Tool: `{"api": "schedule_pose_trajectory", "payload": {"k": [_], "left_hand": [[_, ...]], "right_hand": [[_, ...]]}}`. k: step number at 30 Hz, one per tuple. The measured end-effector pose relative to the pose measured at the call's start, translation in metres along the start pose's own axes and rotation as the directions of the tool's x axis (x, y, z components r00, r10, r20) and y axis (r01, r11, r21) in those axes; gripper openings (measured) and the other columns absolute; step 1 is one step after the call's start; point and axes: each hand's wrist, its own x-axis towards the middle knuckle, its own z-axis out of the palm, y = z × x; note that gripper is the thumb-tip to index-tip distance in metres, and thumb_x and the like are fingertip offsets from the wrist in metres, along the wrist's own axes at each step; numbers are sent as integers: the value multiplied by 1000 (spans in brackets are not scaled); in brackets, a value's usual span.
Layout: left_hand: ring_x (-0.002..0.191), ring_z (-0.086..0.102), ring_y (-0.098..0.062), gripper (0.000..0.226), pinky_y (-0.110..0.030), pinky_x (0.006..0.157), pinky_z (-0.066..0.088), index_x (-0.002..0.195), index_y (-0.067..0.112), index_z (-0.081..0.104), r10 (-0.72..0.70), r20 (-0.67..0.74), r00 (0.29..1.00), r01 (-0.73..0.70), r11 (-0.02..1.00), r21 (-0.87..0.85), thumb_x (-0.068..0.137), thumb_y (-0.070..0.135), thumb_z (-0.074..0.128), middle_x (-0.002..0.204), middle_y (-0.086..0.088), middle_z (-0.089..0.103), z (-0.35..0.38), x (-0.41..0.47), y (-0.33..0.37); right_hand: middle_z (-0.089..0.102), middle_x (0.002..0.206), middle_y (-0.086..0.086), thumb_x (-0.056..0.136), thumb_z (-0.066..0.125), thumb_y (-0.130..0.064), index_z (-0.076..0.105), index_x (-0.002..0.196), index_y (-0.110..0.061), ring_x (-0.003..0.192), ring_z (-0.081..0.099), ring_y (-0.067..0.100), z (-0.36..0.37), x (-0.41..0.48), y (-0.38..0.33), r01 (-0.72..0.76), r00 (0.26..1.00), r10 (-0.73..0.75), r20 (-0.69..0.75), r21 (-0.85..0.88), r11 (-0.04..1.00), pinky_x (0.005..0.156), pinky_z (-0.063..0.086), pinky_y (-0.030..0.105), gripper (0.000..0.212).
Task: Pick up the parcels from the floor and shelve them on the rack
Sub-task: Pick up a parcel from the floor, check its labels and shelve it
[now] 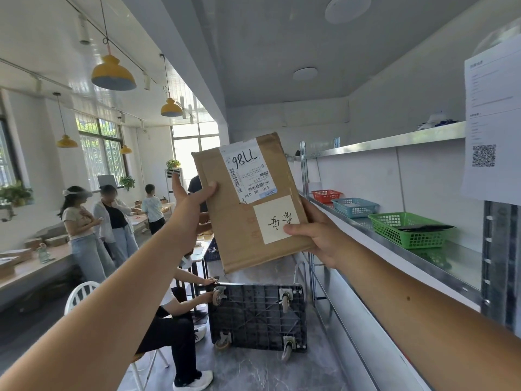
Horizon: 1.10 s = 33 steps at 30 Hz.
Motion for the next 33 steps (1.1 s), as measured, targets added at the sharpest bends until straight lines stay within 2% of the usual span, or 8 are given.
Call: {"api": "schedule_pose_trajectory", "payload": {"k": [4, 9, 14, 18, 22, 25, 28, 33], "left_hand": [[115, 71, -15, 96, -57, 109, 51, 162, 59, -1, 179, 50, 983, -185, 973, 138, 97, 54, 69, 127, 17, 65, -3, 1, 17], [99, 80, -14, 89, -30, 70, 66, 166, 50, 8, 288, 174, 942, -317, 932, 175, 103, 33, 68, 108, 18, 82, -12, 3, 25], [89, 82, -16, 74, -31, 62, 65, 157, 44, 25, 275, 183, 944, -305, 939, 160, 98, 44, 70, 109, 12, 80, -13, -3, 27], [104, 78, -17, 70, -38, 68, 67, 138, 36, 29, 260, 185, 948, -287, 947, 143, 88, 46, 77, 131, 0, 63, -9, -5, 17], [110, 76, -22, 73, -41, 69, 67, 140, 34, 28, 235, 94, 967, -245, 962, 117, 90, 42, 82, 134, -6, 64, -13, -1, 5], [118, 72, -29, 72, -48, 69, 67, 145, 33, 29, 196, 12, 981, -196, 980, 39, 93, 45, 78, 137, -8, 64, -16, 1, -4], [123, 68, -32, 78, -52, 70, 67, 146, 32, 32, 137, -40, 990, -140, 988, -70, 87, 51, 79, 144, -9, 61, -14, -3, -14], [128, 64, -35, 67, -61, 79, 66, 146, 39, 32, 69, -153, 986, -105, 966, -236, 95, 48, 74, 147, -8, 56, -5, -14, -39]], "right_hand": [[81, 123, -2, 61, 91, -20, 71, 123, -49, 112, 78, 17, 4, 0, 3, 109, 993, -107, -48, 35, 993, 79, 64, 27, 71], [83, 119, -1, 69, 85, -8, 73, 122, -38, 111, 78, 18, 4, 3, -4, 164, 982, -157, -108, 56, 985, 81, 63, 27, 63], [83, 117, 2, 66, 86, -7, 76, 120, -33, 108, 80, 23, 4, 3, -10, 157, 974, -136, -182, 105, 982, 76, 63, 29, 61], [65, 147, 14, 68, 87, 8, 40, 163, -17, 113, 75, 31, 10, 6, -3, 155, 940, -70, -333, 234, 960, 83, 62, 40, 109], [56, 156, 21, 68, 87, 8, 17, 169, -9, 120, 71, 33, 23, 8, 1, 159, 920, 17, -392, 412, 897, 86, 64, 44, 125], [71, 140, 19, 78, 86, 3, 38, 161, -3, 116, 74, 33, 29, 9, 1, 155, 908, 51, -415, 449, 880, 70, 65, 36, 96], [85, 104, 6, 87, 85, -11, 75, 118, -17, 92, 82, 22, 35, 13, 3, 164, 910, 26, -415, 417, 894, 67, 64, 35, 33], [84, 115, 0, 80, 88, -45, 63, 135, -28, 100, 82, 22, 45, 15, 1, 136, 925, 15, -379, 369, 919, 79, 65, 47, 63]]}}
